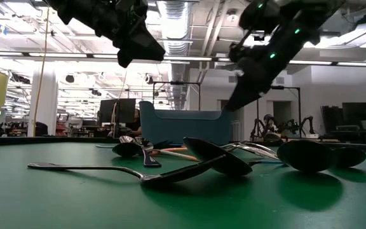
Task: Sort silverware by color (type)
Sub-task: Put the orange spoon into the blue bin
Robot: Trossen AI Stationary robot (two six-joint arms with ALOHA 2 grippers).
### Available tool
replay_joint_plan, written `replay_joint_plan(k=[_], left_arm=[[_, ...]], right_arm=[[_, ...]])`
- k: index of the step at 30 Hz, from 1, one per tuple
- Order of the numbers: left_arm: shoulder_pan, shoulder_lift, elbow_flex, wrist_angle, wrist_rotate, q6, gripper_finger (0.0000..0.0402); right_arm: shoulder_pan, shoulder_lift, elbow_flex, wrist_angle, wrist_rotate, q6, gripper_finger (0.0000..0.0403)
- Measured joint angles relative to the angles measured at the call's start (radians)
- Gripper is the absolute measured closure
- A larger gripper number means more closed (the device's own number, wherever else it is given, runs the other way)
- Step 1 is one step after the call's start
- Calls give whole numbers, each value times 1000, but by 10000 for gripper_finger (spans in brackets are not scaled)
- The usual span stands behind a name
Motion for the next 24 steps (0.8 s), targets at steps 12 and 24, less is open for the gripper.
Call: replay_joint_plan(k=[12,24], left_arm=[[0,0,0,-12,35,22,315],[40,0,0,-12,64,71,315]], right_arm=[[-17,120,72,40,-62,-1,197],[-110,80,85,31,-105,0,197]])
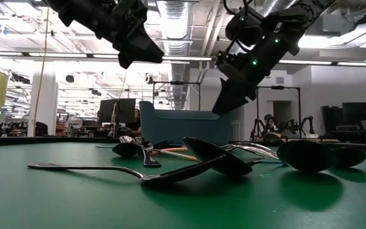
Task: Sort silverware by color (type)
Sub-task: Put the orange spoon into the blue bin
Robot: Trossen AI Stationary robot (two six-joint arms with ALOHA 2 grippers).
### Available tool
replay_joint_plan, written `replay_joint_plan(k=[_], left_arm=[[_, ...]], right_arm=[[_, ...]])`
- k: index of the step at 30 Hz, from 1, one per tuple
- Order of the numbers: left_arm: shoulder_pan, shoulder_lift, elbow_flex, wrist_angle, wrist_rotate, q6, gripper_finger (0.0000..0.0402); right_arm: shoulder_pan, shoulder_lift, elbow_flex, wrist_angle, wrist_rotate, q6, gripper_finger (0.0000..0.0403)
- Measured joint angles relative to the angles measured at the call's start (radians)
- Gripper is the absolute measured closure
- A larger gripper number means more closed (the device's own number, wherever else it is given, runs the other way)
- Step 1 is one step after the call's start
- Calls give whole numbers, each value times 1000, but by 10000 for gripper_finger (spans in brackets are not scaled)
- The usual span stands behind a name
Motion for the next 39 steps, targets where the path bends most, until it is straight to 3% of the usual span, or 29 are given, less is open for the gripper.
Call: replay_joint_plan(k=[9,21,29,39], left_arm=[[61,0,0,-8,51,65,315],[262,0,0,-73,258,204,315],[319,-1,0,-43,205,182,315],[371,15,0,-11,163,253,315]], right_arm=[[-12,0,-1,-29,-26,0,198],[-80,0,-1,-54,-27,7,198],[-99,0,-1,-167,-31,-134,198],[-131,0,-41,-218,-161,-158,198]])
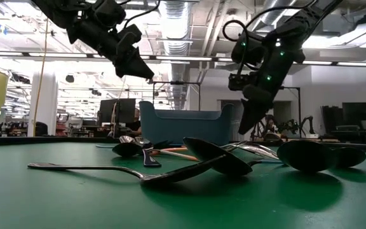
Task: Sort silverware by color (type)
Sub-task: Put the orange spoon into the blue bin
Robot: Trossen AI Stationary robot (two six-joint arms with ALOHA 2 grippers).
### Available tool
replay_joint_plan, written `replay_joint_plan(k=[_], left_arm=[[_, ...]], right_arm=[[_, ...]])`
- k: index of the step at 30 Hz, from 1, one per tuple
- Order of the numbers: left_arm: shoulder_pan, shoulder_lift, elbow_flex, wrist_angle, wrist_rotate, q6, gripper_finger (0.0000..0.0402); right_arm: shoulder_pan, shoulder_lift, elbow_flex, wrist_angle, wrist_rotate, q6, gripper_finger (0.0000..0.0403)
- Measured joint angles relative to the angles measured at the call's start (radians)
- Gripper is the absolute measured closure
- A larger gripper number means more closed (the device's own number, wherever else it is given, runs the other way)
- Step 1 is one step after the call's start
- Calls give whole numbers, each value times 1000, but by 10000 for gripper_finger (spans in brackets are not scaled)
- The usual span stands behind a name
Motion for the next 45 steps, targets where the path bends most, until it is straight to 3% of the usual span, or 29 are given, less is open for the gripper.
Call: replay_joint_plan(k=[7,11,18,22,33,37,45], left_arm=[[11,0,0,18,22,63,315],[10,0,0,16,20,76,315],[9,0,0,13,49,75,315],[7,0,0,13,50,89,315],[8,0,0,15,51,138,315],[8,0,0,14,51,137,315],[8,0,0,15,52,130,315]], right_arm=[[29,0,-5,126,-31,-16,198],[78,47,-5,245,3,30,200],[192,211,-3,418,199,114,219],[207,266,21,422,329,161,226],[167,276,29,348,273,324,234],[173,288,32,279,270,399,263],[198,284,29,255,239,486,360]])
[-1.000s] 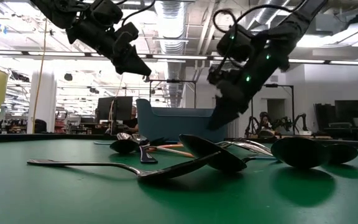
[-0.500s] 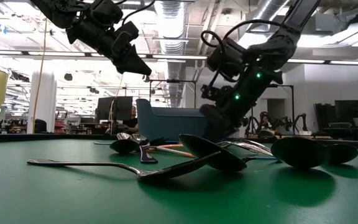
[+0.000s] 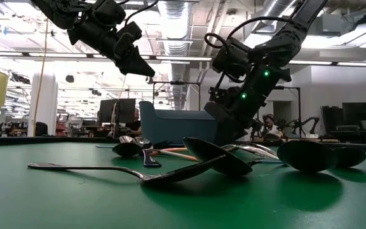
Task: Sort silverware by color (type)
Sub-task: Put the orange spoon into the blue bin
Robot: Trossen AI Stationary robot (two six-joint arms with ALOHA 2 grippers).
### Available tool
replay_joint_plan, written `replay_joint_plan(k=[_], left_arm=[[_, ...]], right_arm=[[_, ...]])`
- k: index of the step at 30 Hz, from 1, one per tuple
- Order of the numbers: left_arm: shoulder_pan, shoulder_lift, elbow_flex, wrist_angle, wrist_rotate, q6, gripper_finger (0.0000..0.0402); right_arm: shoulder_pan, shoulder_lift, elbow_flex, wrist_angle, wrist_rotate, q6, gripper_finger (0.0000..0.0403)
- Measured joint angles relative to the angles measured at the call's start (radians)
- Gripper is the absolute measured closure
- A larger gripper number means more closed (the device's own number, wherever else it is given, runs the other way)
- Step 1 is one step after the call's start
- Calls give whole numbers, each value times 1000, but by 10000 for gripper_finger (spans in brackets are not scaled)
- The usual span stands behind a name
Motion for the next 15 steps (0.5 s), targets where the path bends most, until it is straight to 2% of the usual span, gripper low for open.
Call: replay_joint_plan(k=[4,12,15], left_arm=[[0,0,0,0,0,-9,315],[0,0,0,0,0,-58,315],[0,0,0,0,2,-59,315]], right_arm=[[8,-3,0,-1,-9,63,394],[11,-90,2,-41,-57,105,398],[16,-144,3,-37,-43,104,398]])
